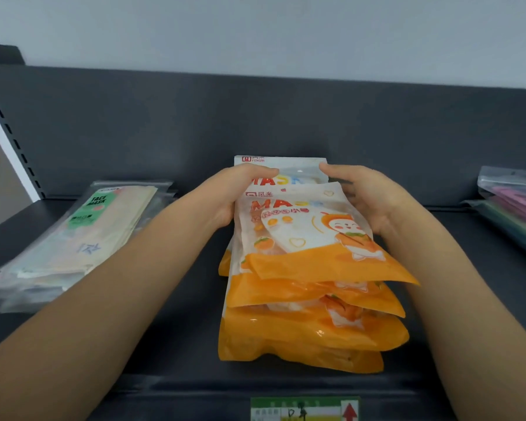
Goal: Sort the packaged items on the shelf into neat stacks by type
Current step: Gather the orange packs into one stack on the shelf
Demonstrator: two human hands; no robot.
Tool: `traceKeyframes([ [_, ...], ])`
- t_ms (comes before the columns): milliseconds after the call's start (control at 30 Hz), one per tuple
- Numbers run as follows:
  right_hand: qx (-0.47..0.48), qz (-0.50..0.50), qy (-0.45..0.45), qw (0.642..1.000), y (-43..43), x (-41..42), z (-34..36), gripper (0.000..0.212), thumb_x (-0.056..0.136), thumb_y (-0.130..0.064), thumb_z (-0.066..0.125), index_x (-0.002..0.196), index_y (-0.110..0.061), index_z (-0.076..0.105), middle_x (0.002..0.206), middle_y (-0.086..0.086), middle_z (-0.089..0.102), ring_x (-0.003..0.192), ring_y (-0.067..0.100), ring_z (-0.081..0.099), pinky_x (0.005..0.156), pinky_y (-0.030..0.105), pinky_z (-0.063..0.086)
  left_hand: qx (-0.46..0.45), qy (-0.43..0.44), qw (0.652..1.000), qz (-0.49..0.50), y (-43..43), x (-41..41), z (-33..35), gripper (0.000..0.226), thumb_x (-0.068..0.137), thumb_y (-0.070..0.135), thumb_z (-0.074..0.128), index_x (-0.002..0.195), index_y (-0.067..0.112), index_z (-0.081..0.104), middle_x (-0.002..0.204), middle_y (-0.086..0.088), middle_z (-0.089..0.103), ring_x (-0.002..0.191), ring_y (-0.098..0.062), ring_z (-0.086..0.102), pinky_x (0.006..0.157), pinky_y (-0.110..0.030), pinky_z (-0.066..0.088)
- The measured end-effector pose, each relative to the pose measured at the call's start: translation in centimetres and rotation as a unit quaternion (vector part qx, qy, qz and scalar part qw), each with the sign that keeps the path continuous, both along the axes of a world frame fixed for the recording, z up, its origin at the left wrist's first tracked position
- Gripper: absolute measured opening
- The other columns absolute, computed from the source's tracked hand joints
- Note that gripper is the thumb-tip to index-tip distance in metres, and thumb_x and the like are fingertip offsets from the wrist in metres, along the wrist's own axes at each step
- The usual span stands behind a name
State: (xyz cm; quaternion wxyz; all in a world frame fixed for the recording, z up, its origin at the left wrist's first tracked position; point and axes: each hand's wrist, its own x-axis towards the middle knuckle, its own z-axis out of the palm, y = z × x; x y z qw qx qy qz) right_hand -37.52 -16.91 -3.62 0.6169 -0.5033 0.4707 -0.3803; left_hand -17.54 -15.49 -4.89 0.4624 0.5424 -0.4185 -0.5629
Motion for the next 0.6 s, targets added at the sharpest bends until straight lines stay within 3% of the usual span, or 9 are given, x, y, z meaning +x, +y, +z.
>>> traceKeyframes([
  [100, -0.024, -0.001, 0.047, 0.999, -0.1, 0.1, 0.1, 0.026, 0.085, -0.035, 0.068, 0.1, -0.014, 0.066, 0.067, -0.002, 0.076, 0.058, 0.015, 0.073, 0.052, 0.026, 0.056, 0.007, -0.014, 1.0, 0.011, 0.3, -0.2, 0.1, 0.032, 0.087, 0.023, 0.066, 0.118, 0.015, 0.064, 0.105, -0.008, 0.074, 0.097, -0.028, 0.071, 0.093, -0.046, 0.053],
  [233, -0.046, -0.021, 0.071, 0.996, -0.2, 0.0, 0.3, 0.025, 0.085, -0.037, 0.068, 0.098, -0.015, 0.066, 0.087, 0.001, 0.073, 0.075, 0.018, 0.071, 0.061, 0.03, 0.055, -0.01, -0.04, 0.999, 0.024, 0.7, -0.1, 0.8, 0.029, 0.087, 0.023, 0.066, 0.114, 0.012, 0.066, 0.102, -0.007, 0.075, 0.096, -0.025, 0.071, 0.09, -0.042, 0.055],
  [400, -0.044, -0.021, 0.086, 0.995, 0.3, 0.2, 0.2, 0.041, 0.085, -0.035, 0.069, 0.118, -0.012, 0.061, 0.098, 0.004, 0.073, 0.083, 0.02, 0.072, 0.058, 0.029, 0.054, -0.021, -0.087, 0.995, 0.033, 1.9, -0.3, 1.3, 0.026, 0.086, 0.026, 0.067, 0.109, 0.014, 0.068, 0.094, -0.002, 0.076, 0.083, -0.015, 0.072, 0.069, -0.028, 0.054],
  [500, -0.086, -0.042, 0.115, 0.989, 0.5, 0.1, 0.7, 0.047, 0.087, -0.034, 0.067, 0.127, -0.01, 0.056, 0.105, 0.003, 0.07, 0.088, 0.017, 0.068, 0.064, 0.029, 0.053, -0.022, -0.093, 0.994, 0.047, 2.8, 0.2, 1.4, 0.027, 0.086, 0.026, 0.068, 0.111, 0.016, 0.065, 0.097, -0.001, 0.074, 0.093, -0.016, 0.067, 0.087, -0.033, 0.051],
  [600, -0.156, -0.082, 0.18, 0.968, 1.0, -0.5, 1.3, 0.061, 0.087, -0.037, 0.066, 0.139, -0.011, 0.046, 0.131, 0.003, 0.057, 0.115, 0.02, 0.057, 0.094, 0.036, 0.049, -0.028, -0.11, 0.992, 0.062, 4.1, 1.1, 2.1, 0.035, 0.083, 0.03, 0.071, 0.112, 0.016, 0.058, 0.106, 0.004, 0.06, 0.115, -0.021, 0.053, 0.104, -0.04, 0.042],
])
